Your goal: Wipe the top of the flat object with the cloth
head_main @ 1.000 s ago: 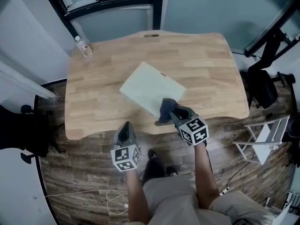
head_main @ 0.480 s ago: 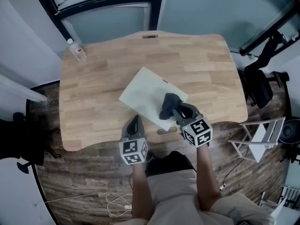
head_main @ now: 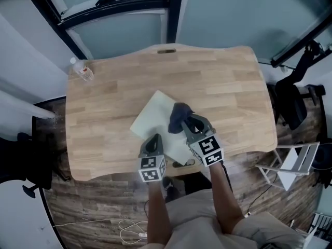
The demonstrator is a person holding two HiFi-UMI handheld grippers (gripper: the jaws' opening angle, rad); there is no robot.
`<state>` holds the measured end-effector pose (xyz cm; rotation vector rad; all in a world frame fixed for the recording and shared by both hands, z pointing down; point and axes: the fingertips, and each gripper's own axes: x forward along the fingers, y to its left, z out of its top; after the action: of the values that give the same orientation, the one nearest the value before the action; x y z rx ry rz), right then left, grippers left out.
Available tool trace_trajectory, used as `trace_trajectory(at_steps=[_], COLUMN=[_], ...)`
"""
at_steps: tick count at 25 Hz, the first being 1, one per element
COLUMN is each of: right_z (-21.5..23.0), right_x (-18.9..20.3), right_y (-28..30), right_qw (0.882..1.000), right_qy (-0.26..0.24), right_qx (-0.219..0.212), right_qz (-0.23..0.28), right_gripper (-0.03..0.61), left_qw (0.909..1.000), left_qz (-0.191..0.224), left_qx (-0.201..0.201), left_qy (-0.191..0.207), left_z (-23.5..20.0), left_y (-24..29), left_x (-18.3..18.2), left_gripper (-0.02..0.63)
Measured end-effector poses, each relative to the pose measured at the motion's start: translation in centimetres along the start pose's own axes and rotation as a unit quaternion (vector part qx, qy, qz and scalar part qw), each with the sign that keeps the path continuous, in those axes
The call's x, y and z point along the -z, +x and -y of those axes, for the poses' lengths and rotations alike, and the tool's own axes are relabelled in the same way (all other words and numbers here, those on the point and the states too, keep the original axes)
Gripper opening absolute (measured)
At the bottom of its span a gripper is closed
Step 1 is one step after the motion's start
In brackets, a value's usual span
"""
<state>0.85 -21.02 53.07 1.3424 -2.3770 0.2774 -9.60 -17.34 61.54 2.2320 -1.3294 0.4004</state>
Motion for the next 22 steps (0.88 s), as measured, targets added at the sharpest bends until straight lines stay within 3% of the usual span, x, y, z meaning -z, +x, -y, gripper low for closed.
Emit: trace_trajectory(at_steps=[4, 9, 16, 22], right_z=[2.0, 3.5, 2.9, 0.4], right_x=[-0.3, 0.2, -1.4, 1.3], right_y=[3.3, 7.5, 13.2, 18.1], right_qw=[0.999, 0.997, 0.987, 0.969], right_qy=[-0.048, -0.071, -0.154, -0.221], right_qx=[0.002, -0.017, -0.043, -0.109], right_qz=[0.001, 0.005, 0.028, -0.027], right_gripper=[0.049, 0.049, 0.049, 0.049], left_qw=[0.9999, 0.9992, 0.9952, 0.9942], left_qz=[-0.009, -0.038, -0.093, -0.100], left_qx=[-0.011, -0.007, -0.017, -0.037], left_qy=[-0.004, -0.003, 0.025, 0.011], left_z=[-0.5, -0.8, -1.3, -1.8], left_y=[3.1, 5.8, 7.5, 7.6], left_x=[0.1, 1.5, 4.1, 3.9], left_gripper=[0.008, 0.008, 0.009, 0.009])
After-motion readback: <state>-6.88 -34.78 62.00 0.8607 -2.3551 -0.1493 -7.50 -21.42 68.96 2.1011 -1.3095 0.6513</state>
